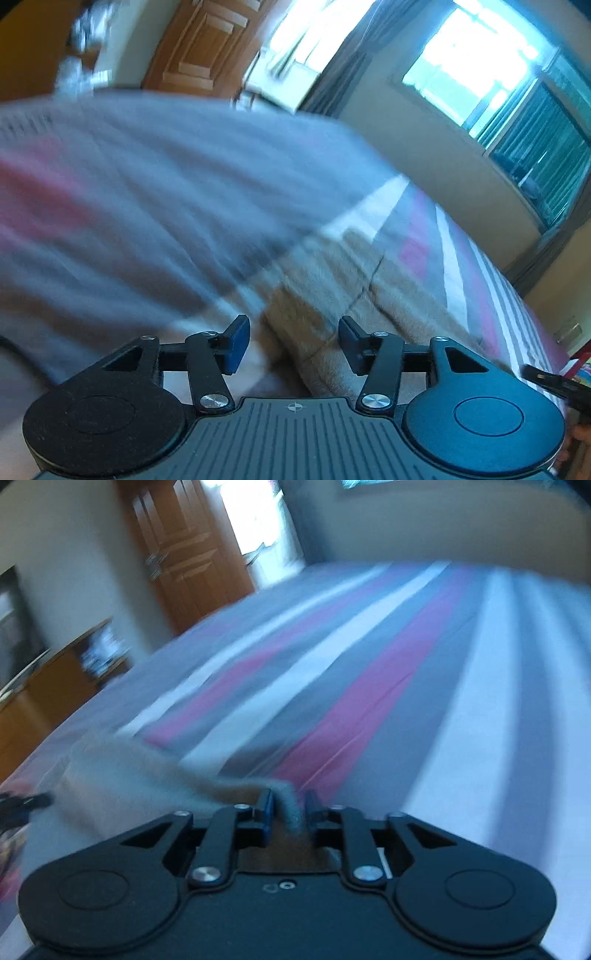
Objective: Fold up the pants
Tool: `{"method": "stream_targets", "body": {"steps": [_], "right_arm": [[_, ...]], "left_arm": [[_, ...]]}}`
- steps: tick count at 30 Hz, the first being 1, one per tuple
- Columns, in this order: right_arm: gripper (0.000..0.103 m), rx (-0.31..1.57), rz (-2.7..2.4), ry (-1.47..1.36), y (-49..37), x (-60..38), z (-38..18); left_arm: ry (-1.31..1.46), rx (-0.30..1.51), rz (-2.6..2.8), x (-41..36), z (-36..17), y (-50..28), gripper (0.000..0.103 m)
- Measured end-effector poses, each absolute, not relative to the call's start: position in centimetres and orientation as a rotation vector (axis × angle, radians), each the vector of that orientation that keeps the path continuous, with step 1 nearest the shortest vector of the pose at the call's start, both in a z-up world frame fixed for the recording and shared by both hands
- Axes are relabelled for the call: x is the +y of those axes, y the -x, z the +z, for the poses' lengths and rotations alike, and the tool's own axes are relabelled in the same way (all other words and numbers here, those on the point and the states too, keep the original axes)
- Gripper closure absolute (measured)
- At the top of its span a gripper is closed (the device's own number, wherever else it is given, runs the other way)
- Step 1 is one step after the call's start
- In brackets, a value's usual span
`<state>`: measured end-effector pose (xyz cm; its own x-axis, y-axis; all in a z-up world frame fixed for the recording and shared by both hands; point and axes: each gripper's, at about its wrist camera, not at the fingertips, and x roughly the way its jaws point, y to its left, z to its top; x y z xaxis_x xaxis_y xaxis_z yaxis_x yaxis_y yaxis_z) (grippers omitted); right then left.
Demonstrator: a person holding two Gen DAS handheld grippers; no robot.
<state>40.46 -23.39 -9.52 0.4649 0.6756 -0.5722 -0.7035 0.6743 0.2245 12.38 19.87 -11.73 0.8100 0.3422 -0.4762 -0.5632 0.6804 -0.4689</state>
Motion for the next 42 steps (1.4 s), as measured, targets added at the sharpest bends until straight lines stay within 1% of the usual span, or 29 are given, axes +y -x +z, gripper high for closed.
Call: {"method": "stream_targets", "body": {"steps": [3, 5, 7, 10, 11, 12, 13, 15, 17, 18, 19, 22, 25, 26, 27, 28, 29, 30, 32, 33, 34, 35, 36, 38, 39, 40, 41, 42], "right_arm": [[0.083, 0.6, 0.856, 0.011, -37.5, -26.0, -7.9], [0.083, 0.585, 0.833, 0.019, -36.0, -26.0, -7.9], [0.079, 0.596, 0.798, -0.003, -35.1, -24.2, -8.3], [0.078, 0.622, 0.773, -0.057, -33.9, -21.4, -9.3], [0.078, 0.647, 0.768, -0.063, -33.9, -20.3, -9.9], [0.078, 0.679, 0.772, -0.066, -34.0, -19.3, -10.6], [0.076, 0.711, 0.753, -0.043, -34.2, -18.4, -11.6], [0.076, 0.758, 0.72, 0.015, -34.6, -17.6, -13.2], [0.075, 0.748, 0.715, -0.008, -34.5, -19.5, -12.5], [0.07, 0.738, 0.697, -0.021, -34.5, -21.1, -12.3], [0.068, 0.732, 0.686, -0.036, -34.4, -22.9, -12.3], [0.069, 0.716, 0.613, -0.08, -34.1, -30.7, -11.9], [0.069, 0.695, 0.402, -0.148, -32.7, -41.3, -11.3], [0.072, 0.69, 0.329, -0.176, -32.1, -44.9, -11.4], [0.085, 0.684, 0.267, -0.22, -31.6, -48.9, -11.7], [0.095, 0.684, 0.222, -0.272, -31.1, -52.4, -11.7], [0.099, 0.688, 0.174, -0.328, -30.7, -55.8, -11.7], [0.1, 0.685, 0.127, -0.366, -30.1, -58.7, -11.7], [0.1, 0.676, 0.023, -0.391, -29.0, -62.8, -11.3], [0.098, 0.682, -0.021, -0.41, -28.3, -64.6, -11.2], [0.084, 0.685, -0.037, -0.441, -27.6, -66.0, -10.9], [0.074, 0.678, -0.026, -0.466, -26.6, -66.9, -10.6], [0.071, 0.654, -0.002, -0.458, -25.2, -67.1, -10.1], [0.069, 0.617, 0.075, -0.427, -23.1, -67.5, -10.0], [0.068, 0.641, 0.049, -0.399, -22.7, -67.9, -10.8], [0.086, 0.696, -0.03, -0.375, -22.7, -68.7, -12.0], [0.088, 0.687, -0.05, -0.421, -22.0, -70.2, -12.7], [0.084, 0.668, -0.076, -0.472, -21.1, -71.2, -12.5]], "left_arm": [[0.459, 0.357, 0.49, 17.4, -8.6, -13.6, 0.051], [0.365, 0.374, 0.391, 15.3, -7.1, -17.5, 0.051], [0.304, 0.428, 0.286, 13.4, -6.7, -22.1, 0.051], [0.275, 0.542, 0.216, 11.6, -8.3, -27.8, 0.051], [0.271, 0.61, 0.22, 11.4, -9.6, -29.4, 0.047], [0.255, 0.668, 0.23, 11.2, -11.1, -30.6, 0.047], [0.24, 0.675, 0.231, 11.1, -11.8, -30.8, 0.047], [0.229, 0.655, 0.22, 11.2, -11.4, -29.8, 0.047], [0.245, 0.633, 0.202, 12.1, -11.8, -28.3, 0.047], [0.26, 0.625, 0.189, 12.6, -12.2, -27.7, 0.047], [0.275, 0.617, 0.175, 13.1, -12.4, -27.3, 0.047], [0.276, 0.617, 0.161, 13.5, -12.6, -26.6, 0.047], [0.246, 0.628, 0.174, 13.0, -12.6, -27.2, 0.047], [0.238, 0.633, 0.178, 12.6, -12.4, -27.3, 0.047], [0.234, 0.64, 0.184, 12.4, -12.2, -27.3, 0.047], [0.231, 0.646, 0.189, 12.1, -12.0, -27.1, 0.047], [0.236, 0.648, 0.196, 12.0, -11.7, -26.8, 0.047], [0.258, 0.635, 0.209, 12.0, -11.2, -26.4, 0.047], [0.302, 0.574, 0.204, 11.8, -10.2, -24.7, 0.047], [0.297, 0.545, 0.202, 11.5, -9.8, -23.9, 0.047], [0.282, 0.52, 0.202, 11.2, -9.5, -23.1, 0.047], [0.259, 0.522, 0.204, 10.9, -9.5, -22.5, 0.047], [0.246, 0.554, 0.213, 10.9, -9.8, -22.4, 0.047], [0.22, 0.67, 0.25, 11.5, -11.3, -22.6, 0.047], [0.222, 0.661, 0.251, 11.8, -11.5, -22.2, 0.047], [0.237, 0.655, 0.269, 12.0, -11.2, -21.7, 0.047], [0.247, 0.645, 0.284, 12.1, -10.6, -21.0, 0.047], [0.237, 0.63, 0.291, 12.1, -10.2, -20.4, 0.047]]}}
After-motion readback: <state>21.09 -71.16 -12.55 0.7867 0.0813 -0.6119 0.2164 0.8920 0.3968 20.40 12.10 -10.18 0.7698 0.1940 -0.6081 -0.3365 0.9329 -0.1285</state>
